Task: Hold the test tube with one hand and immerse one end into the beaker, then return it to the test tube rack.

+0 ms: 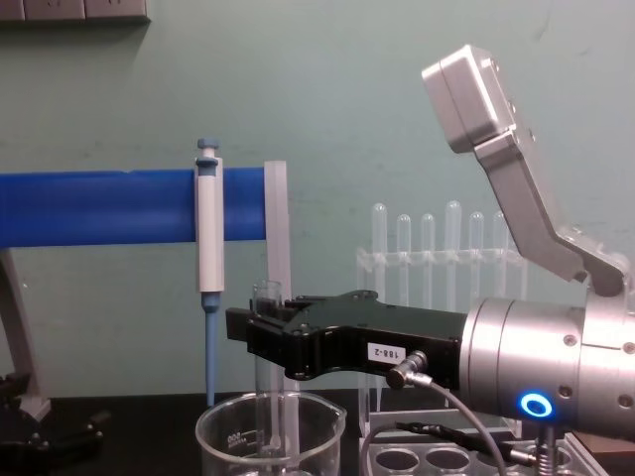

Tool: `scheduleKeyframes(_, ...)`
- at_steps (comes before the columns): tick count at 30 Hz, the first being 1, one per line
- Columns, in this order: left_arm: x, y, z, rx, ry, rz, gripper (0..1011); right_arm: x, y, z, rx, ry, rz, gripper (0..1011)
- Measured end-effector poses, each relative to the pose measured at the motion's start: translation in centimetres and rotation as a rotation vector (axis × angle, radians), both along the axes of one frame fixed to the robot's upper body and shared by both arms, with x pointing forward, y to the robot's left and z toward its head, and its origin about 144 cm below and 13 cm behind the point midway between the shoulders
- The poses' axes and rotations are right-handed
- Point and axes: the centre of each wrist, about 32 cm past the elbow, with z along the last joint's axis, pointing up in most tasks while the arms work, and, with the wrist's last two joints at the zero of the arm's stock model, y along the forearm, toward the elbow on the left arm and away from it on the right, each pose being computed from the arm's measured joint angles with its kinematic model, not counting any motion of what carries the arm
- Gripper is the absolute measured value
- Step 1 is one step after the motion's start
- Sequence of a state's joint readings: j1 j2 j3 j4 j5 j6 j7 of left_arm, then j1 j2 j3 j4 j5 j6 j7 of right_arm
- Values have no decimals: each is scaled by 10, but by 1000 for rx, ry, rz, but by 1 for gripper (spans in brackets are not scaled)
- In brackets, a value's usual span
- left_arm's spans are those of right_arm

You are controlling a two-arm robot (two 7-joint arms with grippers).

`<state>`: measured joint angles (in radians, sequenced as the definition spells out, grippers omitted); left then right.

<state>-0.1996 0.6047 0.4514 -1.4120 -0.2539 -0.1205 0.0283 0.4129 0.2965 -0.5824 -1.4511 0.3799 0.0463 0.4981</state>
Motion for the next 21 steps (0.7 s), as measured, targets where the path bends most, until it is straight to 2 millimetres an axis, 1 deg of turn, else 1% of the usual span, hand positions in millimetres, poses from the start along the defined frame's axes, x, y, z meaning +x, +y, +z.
scheduleKeyframes(21, 0, 0, 0, 0, 0, 0, 1000, 0, 0, 0, 0, 0, 0, 225)
